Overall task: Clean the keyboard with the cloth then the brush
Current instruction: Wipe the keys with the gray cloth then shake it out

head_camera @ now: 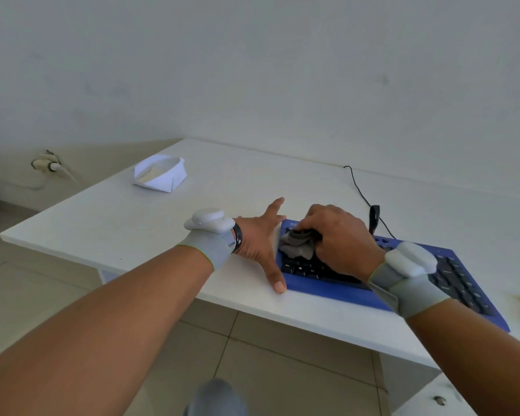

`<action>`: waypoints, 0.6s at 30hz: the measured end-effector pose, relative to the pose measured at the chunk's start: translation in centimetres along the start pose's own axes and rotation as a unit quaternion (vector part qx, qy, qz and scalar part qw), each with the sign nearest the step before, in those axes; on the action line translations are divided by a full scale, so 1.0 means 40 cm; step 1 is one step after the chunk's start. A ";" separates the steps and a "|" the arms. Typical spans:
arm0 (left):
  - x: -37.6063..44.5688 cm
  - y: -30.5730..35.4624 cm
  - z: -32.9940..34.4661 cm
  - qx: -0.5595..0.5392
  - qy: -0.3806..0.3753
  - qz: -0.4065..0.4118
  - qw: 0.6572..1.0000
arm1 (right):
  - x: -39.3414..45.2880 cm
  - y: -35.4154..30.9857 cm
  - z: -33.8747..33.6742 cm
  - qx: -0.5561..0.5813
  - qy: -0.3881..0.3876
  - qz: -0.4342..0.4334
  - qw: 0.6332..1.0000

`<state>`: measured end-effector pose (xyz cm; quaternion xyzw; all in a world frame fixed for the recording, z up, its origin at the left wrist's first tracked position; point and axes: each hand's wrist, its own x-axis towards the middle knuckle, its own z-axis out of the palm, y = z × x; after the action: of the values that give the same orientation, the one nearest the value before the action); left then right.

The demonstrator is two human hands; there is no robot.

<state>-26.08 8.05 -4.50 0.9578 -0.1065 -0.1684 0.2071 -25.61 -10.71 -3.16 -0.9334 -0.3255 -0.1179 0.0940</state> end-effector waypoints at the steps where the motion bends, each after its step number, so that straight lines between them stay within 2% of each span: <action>1: -0.001 0.000 0.000 -0.003 0.000 0.000 1.000 | 0.016 0.001 0.010 -0.008 0.012 0.000 1.000; 6: -0.003 0.005 -0.003 -0.011 0.003 -0.004 1.000 | 0.085 -0.001 0.039 -0.044 0.036 0.027 0.998; 9: -0.001 0.003 -0.002 0.001 0.004 -0.004 1.000 | 0.090 -0.005 0.028 -0.027 0.019 0.034 0.999; 12: 0.002 -0.001 -0.002 0.001 -0.004 -0.009 1.000 | 0.068 0.004 0.009 -0.014 -0.003 0.021 1.000; 15: 0.003 -0.005 0.001 0.036 -0.009 -0.050 0.998 | 0.025 0.016 -0.008 0.012 -0.039 -0.001 0.999; 18: 0.004 -0.012 0.005 0.063 -0.010 -0.074 0.995 | -0.009 0.022 -0.016 0.028 -0.042 -0.025 0.998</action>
<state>-25.92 8.37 -4.93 0.9724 -0.0475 -0.1863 0.1322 -25.44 -11.78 -2.74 -0.9261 -0.3558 -0.0714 0.1029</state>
